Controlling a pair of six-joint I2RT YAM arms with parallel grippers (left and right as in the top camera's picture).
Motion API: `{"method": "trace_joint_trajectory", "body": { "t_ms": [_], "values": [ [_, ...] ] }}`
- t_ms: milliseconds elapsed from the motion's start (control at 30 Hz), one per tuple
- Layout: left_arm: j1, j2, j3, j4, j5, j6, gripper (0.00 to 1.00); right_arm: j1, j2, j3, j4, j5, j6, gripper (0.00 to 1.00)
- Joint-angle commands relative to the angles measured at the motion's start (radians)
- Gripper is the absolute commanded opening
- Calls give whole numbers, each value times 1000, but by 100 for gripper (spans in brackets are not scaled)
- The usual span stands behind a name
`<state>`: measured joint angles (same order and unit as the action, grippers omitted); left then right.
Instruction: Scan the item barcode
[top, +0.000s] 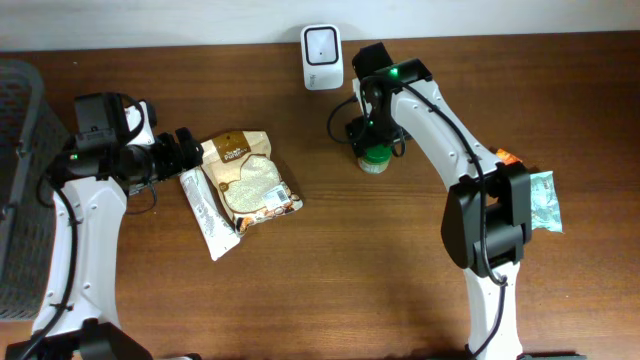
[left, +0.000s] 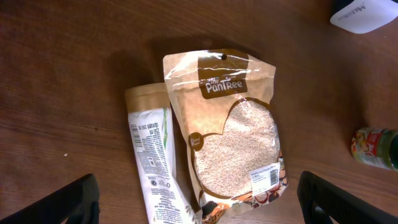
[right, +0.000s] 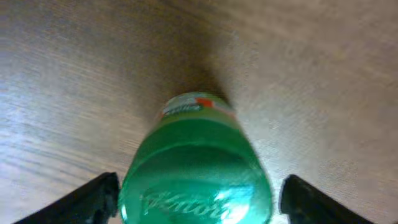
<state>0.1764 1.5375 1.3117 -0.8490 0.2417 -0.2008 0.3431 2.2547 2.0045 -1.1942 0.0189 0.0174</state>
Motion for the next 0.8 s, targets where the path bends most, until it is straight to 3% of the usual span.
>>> {"method": "trace_joint_trajectory", "body": {
  "t_ms": [0,200,567,767],
  "values": [
    [3,-2,4,1,-3,19,99,6,13,-5,-32,-26,-3,76],
    [3,-2,4,1,-3,20,99,5,13,-5,-9,-26,-2,77],
    [3,-2,4,1,-3,20,99,5,-5,-3,-48,-37,-5,66],
    [3,-2,4,1,-3,20,99,5,-101,-2,-93,-38,-119,66]
  ]
}}
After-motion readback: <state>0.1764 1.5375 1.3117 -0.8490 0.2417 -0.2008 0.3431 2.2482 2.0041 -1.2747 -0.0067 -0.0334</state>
